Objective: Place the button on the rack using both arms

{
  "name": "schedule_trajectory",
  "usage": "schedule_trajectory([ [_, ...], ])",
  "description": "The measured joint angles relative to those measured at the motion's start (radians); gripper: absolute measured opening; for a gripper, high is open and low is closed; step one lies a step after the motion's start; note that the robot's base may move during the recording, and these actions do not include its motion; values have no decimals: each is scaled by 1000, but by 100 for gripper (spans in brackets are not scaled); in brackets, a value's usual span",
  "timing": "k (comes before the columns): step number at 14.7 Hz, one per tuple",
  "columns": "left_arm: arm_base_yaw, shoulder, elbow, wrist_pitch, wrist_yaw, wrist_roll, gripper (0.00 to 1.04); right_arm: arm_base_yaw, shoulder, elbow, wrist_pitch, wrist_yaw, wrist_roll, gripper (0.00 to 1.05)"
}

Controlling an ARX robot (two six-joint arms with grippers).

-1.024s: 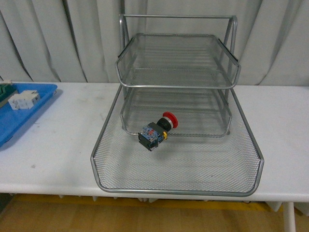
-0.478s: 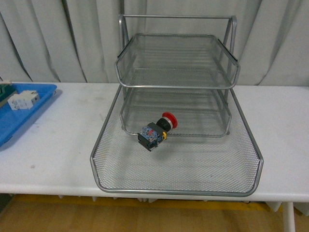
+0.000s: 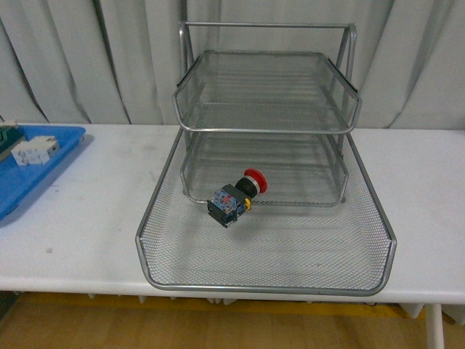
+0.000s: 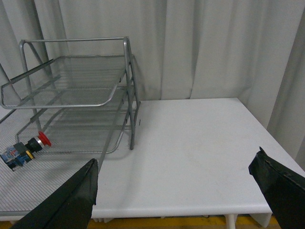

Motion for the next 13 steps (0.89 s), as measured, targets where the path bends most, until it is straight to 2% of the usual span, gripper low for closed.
schedule_trajectory([
  [1, 0, -21, 0, -29, 0, 0, 2, 0, 0, 0, 0, 0, 0, 98],
  [2, 0, -127, 0, -183, 3, 0, 2, 0, 0, 0, 0, 0, 0, 98],
  [4, 0, -171, 0, -189, 0, 0, 2, 0, 0, 0, 0, 0, 0, 98],
  [5, 0, -171, 0, -180, 0, -1, 5, 0, 0, 0, 0, 0, 0, 98],
  [6, 0, -171, 0, -183, 0, -2, 21, 0, 0, 0, 0, 0, 0, 98],
  [7, 0, -171, 0, -183, 0, -2, 34, -1, 60, 42, -127, -42, -58, 98],
  [9, 0, -171, 0, -183, 0, -2, 63, 37, 406, 100, 26, -72, -119, 98],
  [11, 0, -171, 0, -183, 0, -2, 88, 102, 716, 155, 198, -52, -76, 98],
  [12, 0, -171, 0, -183, 0, 0, 100, 152, 856, 185, 235, -44, -34, 90],
  [13, 0, -171, 0, -183, 0, -2, 97, 223, 1006, 224, 249, -31, 36, 76],
])
